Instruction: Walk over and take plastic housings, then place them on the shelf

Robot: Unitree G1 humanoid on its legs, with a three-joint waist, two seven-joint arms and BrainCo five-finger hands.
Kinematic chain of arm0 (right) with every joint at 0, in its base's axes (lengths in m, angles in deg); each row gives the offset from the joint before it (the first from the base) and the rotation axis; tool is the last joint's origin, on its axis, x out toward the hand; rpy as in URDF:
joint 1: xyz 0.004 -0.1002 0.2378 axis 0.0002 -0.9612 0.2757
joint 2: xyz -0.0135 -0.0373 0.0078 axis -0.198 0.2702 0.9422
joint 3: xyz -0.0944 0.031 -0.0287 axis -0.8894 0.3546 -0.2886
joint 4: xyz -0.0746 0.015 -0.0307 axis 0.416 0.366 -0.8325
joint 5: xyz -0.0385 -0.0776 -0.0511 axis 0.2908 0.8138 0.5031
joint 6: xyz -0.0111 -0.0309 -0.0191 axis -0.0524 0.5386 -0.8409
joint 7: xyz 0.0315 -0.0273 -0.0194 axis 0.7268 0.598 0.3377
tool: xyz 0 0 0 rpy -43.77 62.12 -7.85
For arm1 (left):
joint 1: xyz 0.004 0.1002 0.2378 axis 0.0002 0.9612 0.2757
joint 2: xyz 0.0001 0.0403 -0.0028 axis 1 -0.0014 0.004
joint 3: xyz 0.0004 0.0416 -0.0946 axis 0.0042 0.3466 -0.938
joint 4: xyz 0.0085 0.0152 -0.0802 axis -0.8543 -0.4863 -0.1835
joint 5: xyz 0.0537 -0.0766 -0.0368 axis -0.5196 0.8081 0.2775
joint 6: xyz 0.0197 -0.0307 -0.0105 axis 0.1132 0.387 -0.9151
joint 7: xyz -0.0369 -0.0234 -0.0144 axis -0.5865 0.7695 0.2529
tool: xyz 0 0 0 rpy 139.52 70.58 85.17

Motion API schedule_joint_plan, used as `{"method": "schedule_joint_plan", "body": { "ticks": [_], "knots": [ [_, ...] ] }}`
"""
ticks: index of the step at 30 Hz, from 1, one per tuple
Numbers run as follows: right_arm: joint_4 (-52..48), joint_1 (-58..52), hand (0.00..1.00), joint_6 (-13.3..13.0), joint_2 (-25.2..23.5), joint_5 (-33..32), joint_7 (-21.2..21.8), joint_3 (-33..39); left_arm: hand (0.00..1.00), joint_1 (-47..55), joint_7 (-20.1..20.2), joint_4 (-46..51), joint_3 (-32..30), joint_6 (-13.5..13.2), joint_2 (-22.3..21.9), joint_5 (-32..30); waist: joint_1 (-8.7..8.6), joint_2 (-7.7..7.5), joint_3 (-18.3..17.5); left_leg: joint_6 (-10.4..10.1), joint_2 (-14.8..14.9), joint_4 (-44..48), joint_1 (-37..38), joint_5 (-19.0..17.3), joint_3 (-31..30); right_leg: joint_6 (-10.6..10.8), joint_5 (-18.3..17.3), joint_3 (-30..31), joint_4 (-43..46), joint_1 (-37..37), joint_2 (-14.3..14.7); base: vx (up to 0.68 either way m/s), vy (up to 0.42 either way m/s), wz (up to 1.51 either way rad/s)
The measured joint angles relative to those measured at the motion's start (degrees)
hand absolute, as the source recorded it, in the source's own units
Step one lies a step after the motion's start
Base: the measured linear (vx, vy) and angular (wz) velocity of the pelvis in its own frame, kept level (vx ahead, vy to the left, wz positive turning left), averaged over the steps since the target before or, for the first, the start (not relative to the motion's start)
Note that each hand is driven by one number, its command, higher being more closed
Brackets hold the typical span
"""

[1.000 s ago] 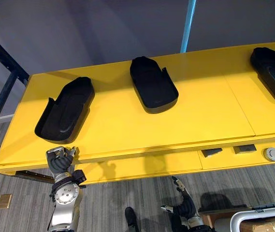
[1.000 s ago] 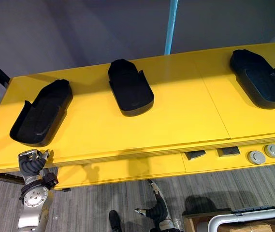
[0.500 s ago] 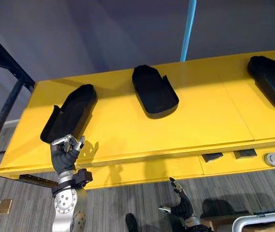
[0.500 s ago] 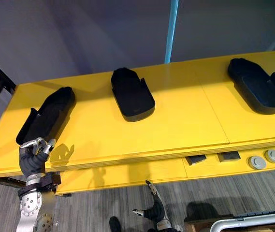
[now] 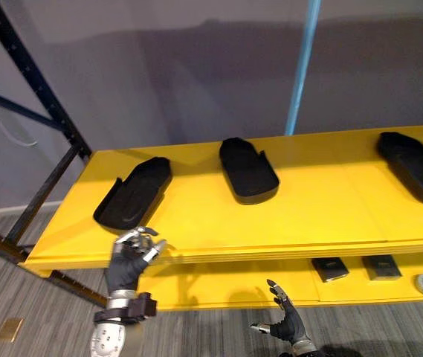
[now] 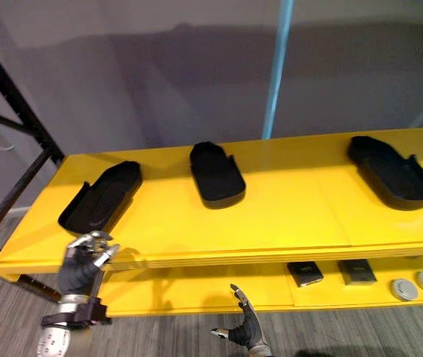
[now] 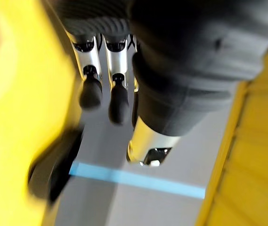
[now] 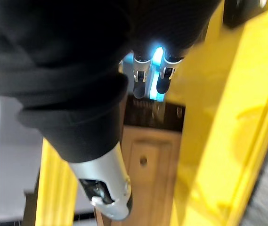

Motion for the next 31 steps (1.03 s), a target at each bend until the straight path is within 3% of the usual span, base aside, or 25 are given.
{"method": "schedule_joint_plan", "body": {
  "ticks": [2, 4, 5, 7, 8, 10, 13, 15, 16, 17, 19, 20, 21, 22, 23, 24, 26, 27, 28, 29, 30, 31],
  "knots": [
    [-0.9, -0.1, 0.0, -0.1, 0.0, -0.4, -0.4, 1.3, 0.0, -0.5, -0.3, -2.0, 1.8, 0.2, -0.6, -2.3, -0.67, -0.92, -1.1, -0.5, 1.3, 2.3, 1.0, -1.9, 3.2, -0.2, 0.2, 4.0, 0.0, -0.2, 1.1, -0.03, -0.028, -1.09],
    [-3.0, -0.2, 0.0, -0.2, 0.3, -2.2, -0.8, 2.8, 0.0, -0.8, -1.1, -3.6, 1.7, 0.4, -1.6, -5.1, -0.7, -2.14, -1.3, -1.7, 3.1, 10.2, 0.3, -6.8, 3.6, -1.4, 1.6, 8.8, 0.1, -0.2, 2.5, -0.01, -0.031, -1.25],
    [-3.9, -0.2, 0.0, -0.5, 0.7, -2.3, -1.1, 3.5, 0.0, -0.5, -1.7, -3.9, 1.5, 0.4, -2.2, -5.7, -0.39, -2.13, -1.4, -1.2, 3.9, 14.6, -0.4, -9.8, 0.5, -1.6, 2.0, 11.4, 0.1, -0.2, 3.5, 0.01, 0.026, -1.7],
    [-5.4, 1.2, 0.0, -1.2, 3.4, -2.9, -2.0, 7.3, 0.0, -0.4, -3.8, -4.5, 1.3, 0.6, -4.3, -8.8, 0.24, -1.02, -2.0, -1.6, 5.4, 23.4, -1.3, -17.8, -14.2, -1.7, 2.6, 19.8, 1.2, -1.1, 7.6, 0.02, 0.109, -2.07],
    [-5.3, 1.8, 0.0, -1.3, 4.1, -3.1, -2.2, 8.4, 0.0, -0.5, -4.2, -4.6, 1.0, 0.6, -4.8, -9.2, 0.13, -0.8, -2.1, -2.1, 5.1, 24.7, -1.2, -18.9, -18.0, -1.6, 2.5, 21.7, 2.0, -1.5, 8.3, 0.01, 0.182, -1.93],
    [-4.6, 4.0, 0.0, -1.3, 6.0, -4.2, -3.3, 12.2, 0.0, -0.8, -5.7, -5.2, -1.1, 0.6, -6.5, -10.1, 0.58, -0.4, -2.3, -3.0, 2.9, 27.0, -0.1, -22.4, -29.5, -0.2, 1.8, 29.3, 6.3, -4.3, 10.5, 0.0, 0.215, -1.88],
    [-4.7, 3.6, 0.0, -1.2, 8.1, -4.6, -4.4, 15.2, 0.0, -2.6, -8.1, -6.1, -3.3, 0.6, -7.2, -12.3, 0.04, -0.2, -1.2, -4.2, -1.1, 28.9, 0.3, -27.5, -37.4, 3.4, -0.1, 37.6, 12.3, -9.5, 12.0, -0.07, 0.294, -1.42],
    [-5.1, 1.5, 0.0, -1.1, 6.5, -4.6, -4.4, 16.3, 0.0, -4.3, -8.4, -6.7, -3.2, 0.5, -7.4, -12.3, -0.67, -0.45, -0.7, -2.7, -1.7, 28.2, 0.7, -30.1, -35.5, 5.0, 0.2, 40.0, 12.3, -10.6, 11.7, -0.11, 0.281, -0.82],
    [-5.6, 0.3, 0.0, -1.0, 3.5, -5.0, -4.5, 16.5, 0.0, -5.7, -9.2, -7.2, -3.0, 0.5, -7.3, -12.3, -0.41, -2.04, 0.2, -2.3, -3.0, 28.7, 0.8, -30.2, -32.4, 6.3, 1.8, 43.1, 10.5, -10.5, 10.6, -0.19, 0.315, -1.16],
    [-7.8, -2.0, 0.0, -1.1, 0.4, -5.0, -4.6, 15.9, 0.0, -6.5, -10.3, -7.7, -3.1, 0.5, -7.4, -12.9, -0.36, -2.75, 0.7, -1.1, -3.6, 29.8, 0.0, -30.2, -29.3, 6.6, 5.5, 44.8, 6.4, -10.5, 8.9, -0.28, 0.361, -1.49],
    [-8.2, -3.4, 0.0, -1.0, -2.5, -5.0, -4.6, 15.4, 0.0, -6.9, -11.4, -7.8, -3.1, 0.5, -7.6, -13.6, 0.57, -3.48, 0.8, 0.6, -3.0, 29.1, -0.8, -29.4, -23.4, 4.2, 13.6, 39.0, 1.1, -12.2, 7.8, -0.26, 0.243, -1.62],
    [-8.1, -3.6, 0.0, -0.8, -3.6, -5.0, -4.8, 15.6, 0.0, -7.4, -11.8, -8.0, -3.2, 0.6, -7.9, -13.9, 0.92, -3.43, 1.1, 1.5, -2.0, 26.7, -1.5, -27.2, -19.0, 1.1, 18.0, 26.9, -3.5, -12.6, 5.6, -0.23, 0.155, -1.88],
    [-7.0, -3.3, 0.0, -0.7, -3.8, -5.0, -5.1, 16.3, 0.0, -8.8, -12.2, -9.2, -3.1, 0.7, -8.3, -14.8, 1.14, -4.55, 1.2, 1.8, -1.9, 23.3, -0.9, -24.8, -15.0, 0.4, 12.6, 14.9, 2.2, -14.0, 3.8, -0.21, 0.13, -1.79],
    [-6.2, -2.7, 0.0, -0.5, -3.7, -5.0, -5.3, 16.8, 0.0, -9.5, -12.7, -9.9, -3.1, 0.7, -8.7, -14.9, 1.17, -4.53, 1.5, 2.0, -1.7, 21.5, -0.2, -23.5, -13.0, -0.5, 10.5, 11.9, 5.2, -14.7, 3.4, -0.2, 0.095, -1.57],
    [-4.0, -2.0, 0.0, -0.5, -3.8, -5.0, -5.6, 18.7, 0.0, -10.4, -13.5, -10.8, -3.2, 0.9, -9.5, -15.0, 0.59, -4.19, 2.2, 2.1, -1.1, 18.9, 1.6, -21.6, -9.9, -1.0, 4.5, 8.9, 11.9, -14.0, 2.8, -0.15, 0.024, -1.12],
    [-2.7, -1.8, 0.0, -0.5, -3.8, -4.9, -5.7, 19.6, 0.0, -10.6, -13.6, -10.8, -3.4, 0.9, -9.8, -15.0, 0.7, -4.23, 2.2, 1.7, -0.9, 18.5, 2.1, -21.2, -8.7, -1.4, 2.3, 7.9, 14.4, -13.9, 2.6, -0.15, -0.031, -1.15],
    [0.5, -1.0, 0.0, 0.1, -3.4, -4.7, -6.2, 21.7, 0.0, -11.3, -14.0, -11.1, -4.8, 0.9, -10.6, -15.0, -0.3, -5.5, 2.7, 0.7, -1.4, 18.9, 2.9, -21.8, -6.4, -1.4, 0.8, 4.4, 11.6, -12.0, 1.8, -0.1, -0.02, -0.76],
    [2.5, 0.8, 0.0, 0.9, -2.8, -4.7, -6.9, 22.2, 0.0, -11.5, -14.3, -11.8, -6.1, 1.3, -11.1, -14.9, -0.63, -5.12, 2.1, 1.1, -3.4, 17.9, 2.8, -21.5, -6.4, -0.2, 3.4, 4.2, 1.5, -8.8, 1.8, -0.09, 0.114, -1.1],
    [2.4, 2.0, 0.0, 1.0, -1.0, -4.8, -7.3, 23.3, 0.0, -11.6, -14.3, -11.3, -7.6, 1.3, -12.6, -14.9, 0.35, -1.66, 1.4, 4.0, -2.2, 13.5, 2.8, -20.6, -5.4, -2.0, -0.1, -0.3, 0.1, -9.0, 3.1, -0.1, 0.164, -1.33],
    [3.4, 3.2, 0.0, 0.9, -1.2, -4.8, -7.4, 23.6, 0.0, -11.7, -14.4, -11.3, -8.5, 0.9, -12.5, -14.9, 1.04, -1.74, 1.8, 4.5, -1.2, 13.3, 2.9, -19.1, -4.1, -3.4, -0.6, -1.5, 6.7, -10.9, 2.8, -0.1, 0.071, -1.17],
    [5.1, 3.3, 0.0, 1.0, -2.1, -4.9, -7.3, 24.5, 0.0, -12.0, -14.4, -13.0, -9.8, 1.1, -11.3, -14.9, 0.56, -3.72, 1.9, 4.5, -0.9, 13.1, 3.9, -19.1, -3.1, -1.9, -2.1, -2.8, 16.0, -9.8, -0.3, -0.07, -0.035, -0.5],
    [5.4, 2.6, 0.0, 1.0, -2.4, -4.9, -7.3, 25.0, 0.0, -11.4, -14.4, -13.3, -9.8, 1.3, -10.9, -14.9, 0.65, -4.33, 1.7, 4.2, -1.0, 13.0, 4.2, -19.1, -3.1, -1.2, -2.6, -3.2, 15.8, -7.7, -1.5, -0.04, -0.076, -0.17]
  ]
}}
